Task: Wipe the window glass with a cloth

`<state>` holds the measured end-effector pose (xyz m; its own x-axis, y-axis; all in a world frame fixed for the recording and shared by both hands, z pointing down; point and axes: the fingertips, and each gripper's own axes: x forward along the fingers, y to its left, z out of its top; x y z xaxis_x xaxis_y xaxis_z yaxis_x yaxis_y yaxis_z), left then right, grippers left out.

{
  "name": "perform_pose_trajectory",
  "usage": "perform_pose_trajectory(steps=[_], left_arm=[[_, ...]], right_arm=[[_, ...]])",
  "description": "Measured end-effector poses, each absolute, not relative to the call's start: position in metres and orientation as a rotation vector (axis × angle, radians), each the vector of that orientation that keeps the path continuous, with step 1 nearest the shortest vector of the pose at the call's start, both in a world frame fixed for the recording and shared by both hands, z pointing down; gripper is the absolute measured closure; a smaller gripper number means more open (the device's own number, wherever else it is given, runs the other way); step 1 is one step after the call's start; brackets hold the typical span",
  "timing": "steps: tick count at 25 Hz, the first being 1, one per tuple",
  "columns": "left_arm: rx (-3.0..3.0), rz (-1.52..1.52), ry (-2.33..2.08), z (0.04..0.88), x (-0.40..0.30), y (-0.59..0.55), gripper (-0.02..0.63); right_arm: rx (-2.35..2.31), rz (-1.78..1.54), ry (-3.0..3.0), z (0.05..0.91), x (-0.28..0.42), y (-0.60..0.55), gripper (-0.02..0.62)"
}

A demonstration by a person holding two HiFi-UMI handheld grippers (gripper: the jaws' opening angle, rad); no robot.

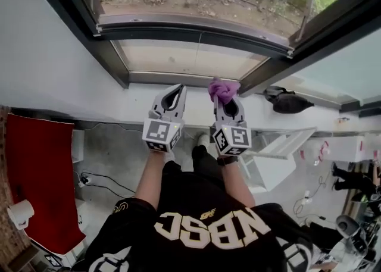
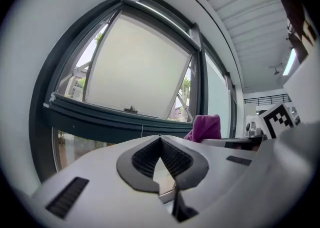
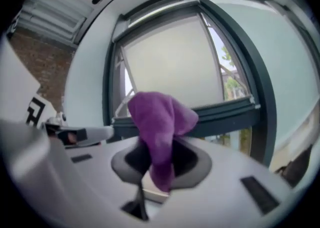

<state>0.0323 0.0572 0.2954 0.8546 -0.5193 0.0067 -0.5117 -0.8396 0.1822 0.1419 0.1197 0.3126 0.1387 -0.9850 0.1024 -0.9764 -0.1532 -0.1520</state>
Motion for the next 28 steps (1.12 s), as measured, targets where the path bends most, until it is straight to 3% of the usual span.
perform_pose_trajectory(steps=[10, 28], left_arm=[[2.933, -0.059, -0.725, 0.276, 0.021, 0.094, 0.583], [2.948, -0.014, -0.87, 0.267, 0.083, 0.11, 0.583]], right_arm=[[-2.412, -0.116, 2.004, 0.28, 0.112, 0.147, 0.508], [-2.339, -0.073, 2.057, 0.269, 0.165, 0.165, 0.508]])
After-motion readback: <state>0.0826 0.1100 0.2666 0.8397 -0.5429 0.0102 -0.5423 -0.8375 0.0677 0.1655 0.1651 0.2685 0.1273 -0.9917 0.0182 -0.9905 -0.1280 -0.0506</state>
